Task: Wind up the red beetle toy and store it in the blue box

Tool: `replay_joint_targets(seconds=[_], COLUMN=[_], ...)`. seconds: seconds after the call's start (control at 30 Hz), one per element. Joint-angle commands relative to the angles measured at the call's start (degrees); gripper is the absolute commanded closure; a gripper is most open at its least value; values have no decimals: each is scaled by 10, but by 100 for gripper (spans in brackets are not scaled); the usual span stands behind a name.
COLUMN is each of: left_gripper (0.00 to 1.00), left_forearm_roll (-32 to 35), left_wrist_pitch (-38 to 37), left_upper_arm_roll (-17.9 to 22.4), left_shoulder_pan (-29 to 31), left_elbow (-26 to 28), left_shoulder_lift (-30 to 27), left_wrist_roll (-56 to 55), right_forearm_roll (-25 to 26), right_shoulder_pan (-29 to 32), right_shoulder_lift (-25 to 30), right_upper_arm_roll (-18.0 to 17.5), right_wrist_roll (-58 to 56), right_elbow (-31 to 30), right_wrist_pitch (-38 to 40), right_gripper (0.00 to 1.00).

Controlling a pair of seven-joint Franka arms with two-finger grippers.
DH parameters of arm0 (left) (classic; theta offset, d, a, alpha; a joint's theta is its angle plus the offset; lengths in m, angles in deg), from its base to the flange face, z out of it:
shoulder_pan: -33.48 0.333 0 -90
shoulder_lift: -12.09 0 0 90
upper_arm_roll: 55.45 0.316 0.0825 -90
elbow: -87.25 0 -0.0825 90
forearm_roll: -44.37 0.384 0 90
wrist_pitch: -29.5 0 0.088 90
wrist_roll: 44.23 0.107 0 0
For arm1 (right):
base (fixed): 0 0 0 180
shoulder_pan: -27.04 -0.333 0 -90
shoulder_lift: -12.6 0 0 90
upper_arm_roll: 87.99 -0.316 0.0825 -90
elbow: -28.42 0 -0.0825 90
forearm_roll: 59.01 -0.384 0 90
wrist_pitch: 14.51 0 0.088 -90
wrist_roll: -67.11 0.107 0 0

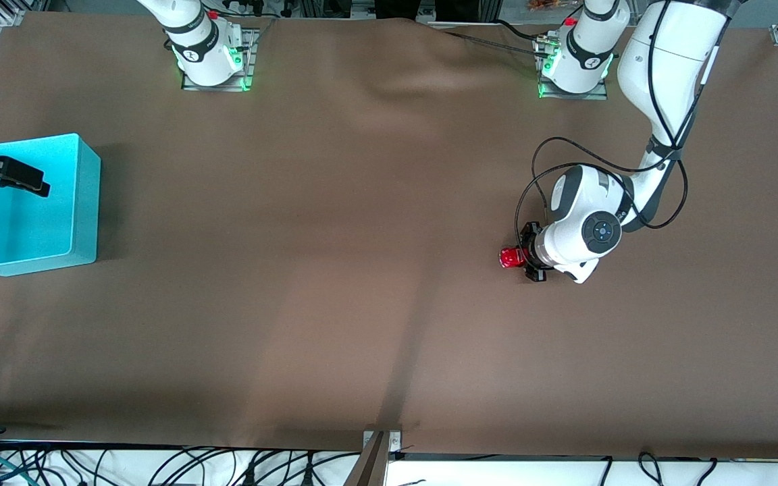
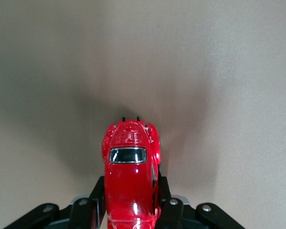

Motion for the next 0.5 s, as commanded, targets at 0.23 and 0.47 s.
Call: replay_joint_targets(seconds=[0.23,0.47], left_gripper=[100,100], left_forearm_roll=[31,31], left_wrist_pitch=[44,44], left_upper_arm_roll=[49,66], left_shoulder_pan=[15,22], left_elbow=[3,5], left_shoulder_lift=[41,41], left_wrist_roll=[92,107], right_forearm_roll=[2,2], right_shoulder_pan=[5,5], right_shoulder_lift=[5,5], right_upper_arm_roll=[-6,-6], right_wrist_roll=[2,2], right_elbow=[-4,-4], right_wrist_pitch=[-4,-4], right_gripper=[0,0])
